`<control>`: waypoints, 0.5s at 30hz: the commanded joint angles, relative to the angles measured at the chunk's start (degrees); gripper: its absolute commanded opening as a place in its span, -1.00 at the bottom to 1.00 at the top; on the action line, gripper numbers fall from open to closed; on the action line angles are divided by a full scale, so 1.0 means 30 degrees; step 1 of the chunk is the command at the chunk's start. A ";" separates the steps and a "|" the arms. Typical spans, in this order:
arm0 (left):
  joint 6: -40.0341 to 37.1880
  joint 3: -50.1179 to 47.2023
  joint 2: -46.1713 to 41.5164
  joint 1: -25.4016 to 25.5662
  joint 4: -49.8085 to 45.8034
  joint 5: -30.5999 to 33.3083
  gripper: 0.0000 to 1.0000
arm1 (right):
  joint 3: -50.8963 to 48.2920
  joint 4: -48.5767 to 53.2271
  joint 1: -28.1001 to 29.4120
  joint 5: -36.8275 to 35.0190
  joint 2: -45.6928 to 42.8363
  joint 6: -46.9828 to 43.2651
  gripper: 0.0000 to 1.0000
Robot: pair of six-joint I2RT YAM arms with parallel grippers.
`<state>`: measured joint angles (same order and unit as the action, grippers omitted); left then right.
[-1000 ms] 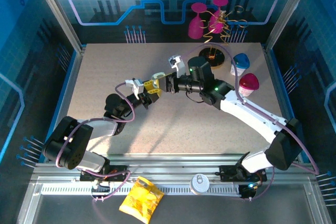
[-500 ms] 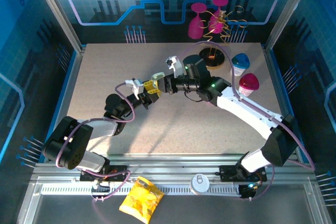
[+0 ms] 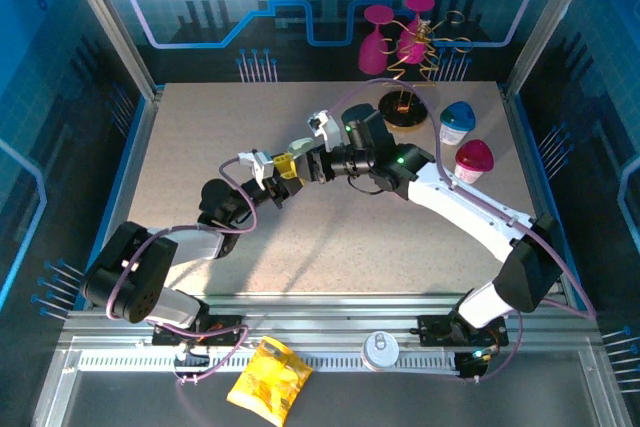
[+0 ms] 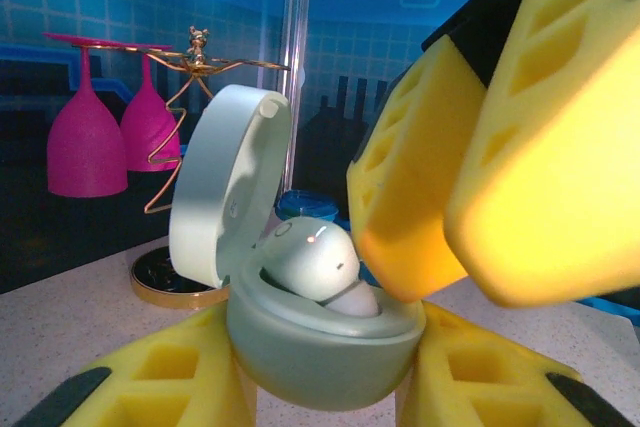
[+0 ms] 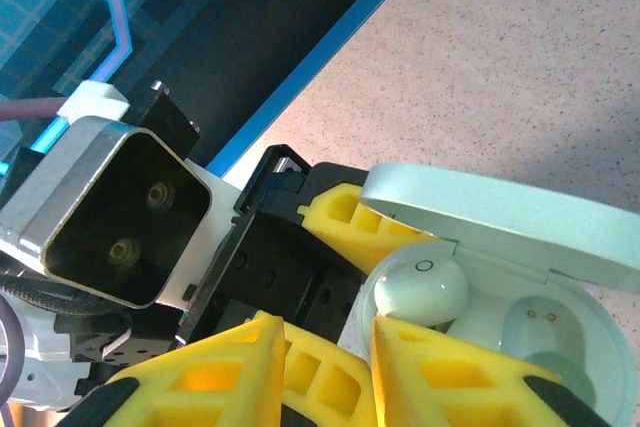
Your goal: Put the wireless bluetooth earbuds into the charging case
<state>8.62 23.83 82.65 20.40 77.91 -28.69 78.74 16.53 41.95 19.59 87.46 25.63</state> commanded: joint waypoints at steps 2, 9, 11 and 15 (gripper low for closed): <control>-0.0415 -0.0117 -0.0171 -0.0092 0.0780 0.0217 -0.35 | 0.0588 0.1014 0.0166 -0.1355 -0.0824 -0.0991 -0.34; -0.0507 -0.0045 -0.0129 -0.0092 0.0788 0.0188 -0.35 | 0.0566 0.0784 0.0140 -0.2179 -0.1380 -0.1409 -0.28; -0.0537 -0.0067 -0.0157 -0.0092 0.0788 0.0189 -0.35 | 0.0755 0.0902 0.0163 -0.2212 -0.1230 -0.1481 -0.28; -0.0589 -0.0142 -0.0188 -0.0093 0.0795 0.0189 -0.35 | 0.1358 0.1223 0.0162 -0.1860 -0.0673 -0.1599 -0.29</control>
<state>8.47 23.83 82.65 20.40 77.93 -28.69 80.18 19.09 42.00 13.91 84.75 22.17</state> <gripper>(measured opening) 0.343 0.357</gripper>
